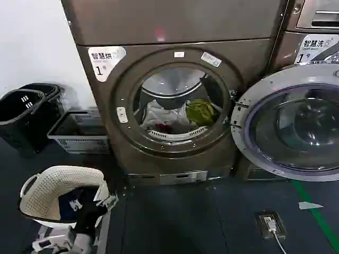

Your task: Grasp the clothes from the dryer.

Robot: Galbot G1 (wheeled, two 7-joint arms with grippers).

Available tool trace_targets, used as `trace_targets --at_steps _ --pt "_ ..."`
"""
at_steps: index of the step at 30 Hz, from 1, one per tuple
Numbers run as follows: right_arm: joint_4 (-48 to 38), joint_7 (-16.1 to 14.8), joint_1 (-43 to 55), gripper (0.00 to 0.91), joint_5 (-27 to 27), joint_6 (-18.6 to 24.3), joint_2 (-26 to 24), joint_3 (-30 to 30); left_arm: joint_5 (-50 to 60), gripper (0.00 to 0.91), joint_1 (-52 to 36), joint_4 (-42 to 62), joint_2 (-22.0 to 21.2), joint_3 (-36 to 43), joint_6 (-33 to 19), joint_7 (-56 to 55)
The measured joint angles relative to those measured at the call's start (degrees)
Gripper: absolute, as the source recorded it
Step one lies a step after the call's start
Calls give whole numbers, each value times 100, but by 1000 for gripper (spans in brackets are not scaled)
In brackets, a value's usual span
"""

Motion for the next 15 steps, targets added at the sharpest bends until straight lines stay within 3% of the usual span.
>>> trace_targets --at_steps 15 --pt "-23 19 -3 907 90 102 20 28 78 907 -58 -9 -29 33 -10 -44"
